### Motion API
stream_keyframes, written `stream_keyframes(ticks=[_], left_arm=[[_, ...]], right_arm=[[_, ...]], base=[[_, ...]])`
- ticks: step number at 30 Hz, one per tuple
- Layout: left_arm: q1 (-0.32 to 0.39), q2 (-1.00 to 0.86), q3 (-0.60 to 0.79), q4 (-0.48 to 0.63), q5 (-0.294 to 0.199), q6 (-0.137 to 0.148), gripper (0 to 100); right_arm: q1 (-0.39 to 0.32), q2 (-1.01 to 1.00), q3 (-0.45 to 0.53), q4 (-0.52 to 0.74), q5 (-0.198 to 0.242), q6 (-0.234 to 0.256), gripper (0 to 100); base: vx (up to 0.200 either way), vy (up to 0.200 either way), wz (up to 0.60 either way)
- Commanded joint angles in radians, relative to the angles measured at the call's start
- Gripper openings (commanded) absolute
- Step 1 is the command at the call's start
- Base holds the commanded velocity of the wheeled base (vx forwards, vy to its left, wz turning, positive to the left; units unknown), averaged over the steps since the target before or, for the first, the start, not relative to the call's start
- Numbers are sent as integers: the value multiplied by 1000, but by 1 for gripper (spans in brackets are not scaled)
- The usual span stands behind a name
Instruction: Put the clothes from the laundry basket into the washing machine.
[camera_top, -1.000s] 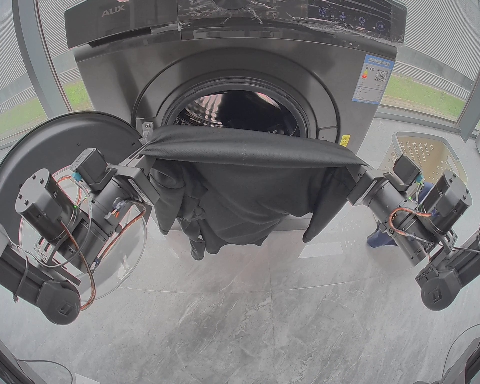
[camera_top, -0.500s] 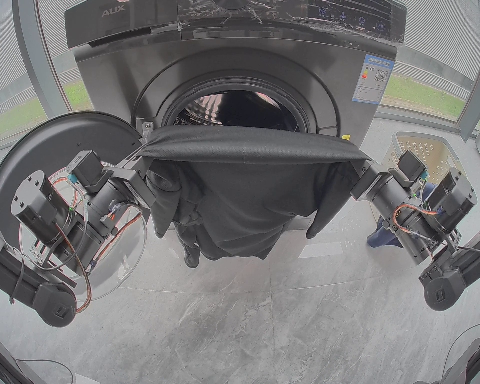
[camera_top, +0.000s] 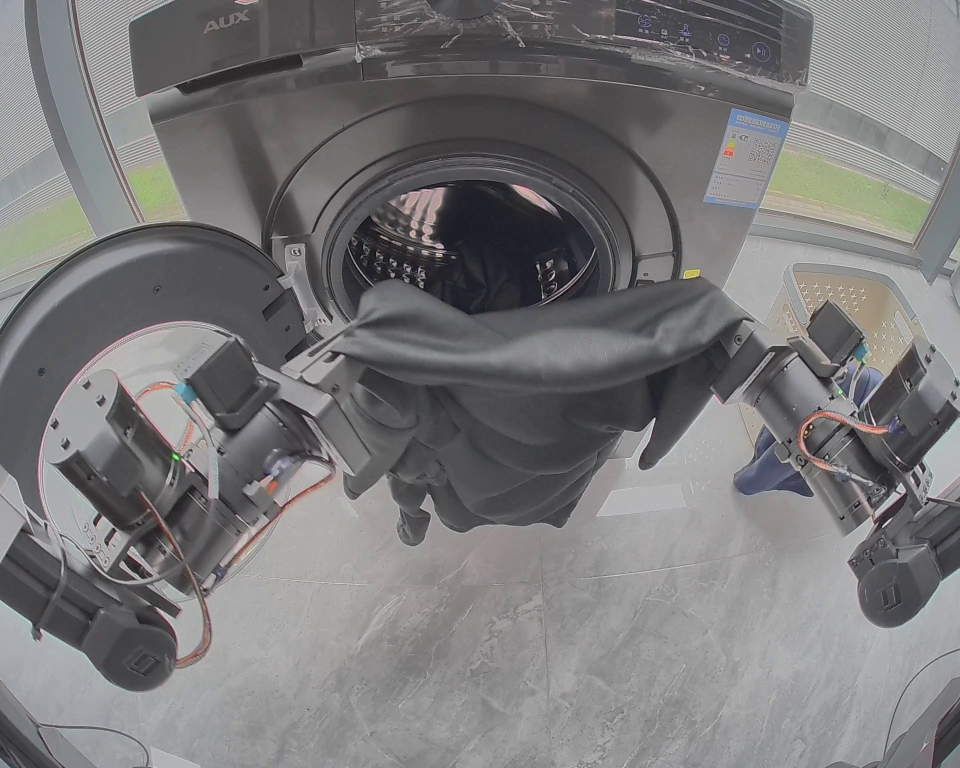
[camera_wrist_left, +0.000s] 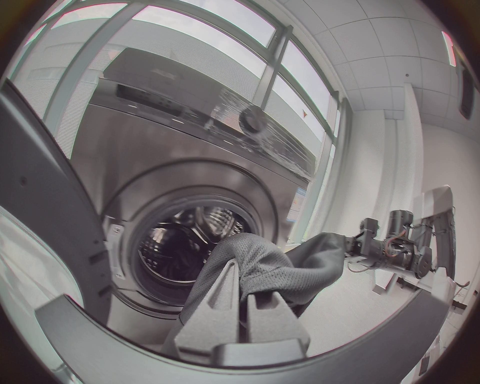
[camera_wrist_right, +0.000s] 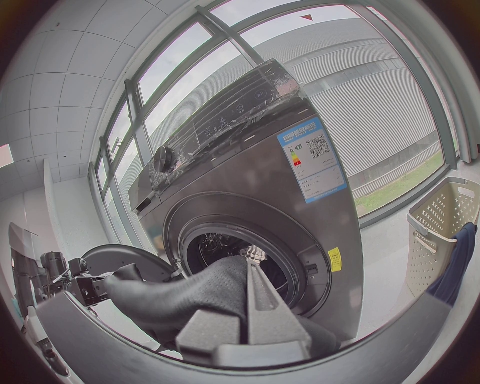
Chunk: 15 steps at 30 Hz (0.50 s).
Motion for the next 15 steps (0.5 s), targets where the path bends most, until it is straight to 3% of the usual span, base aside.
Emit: stream_keyframes(ticks=[1, 4, 11, 12, 15], left_arm=[[-86, 75, -15, -1, -18, 25, 0], [-97, 106, -53, -1, -46, 27, 0], [-57, 95, -102, -3, -52, 14, 0], [-57, 92, -102, -3, -47, 16, 0], [-60, 92, -101, -3, -39, 22, 0]], right_arm=[[10, 6, 56, 2, 10, -1, 0], [48, 46, 92, 0, 11, 0, 0], [131, 195, 112, -1, 5, -32, 0], [146, 210, 110, -1, 5, -32, 100], [166, 285, 109, 0, 7, -35, 100]], base=[[0, 0, 0], [0, 0, 0], [0, 0, 0], [0, 0, 0], [0, 0, 0]])
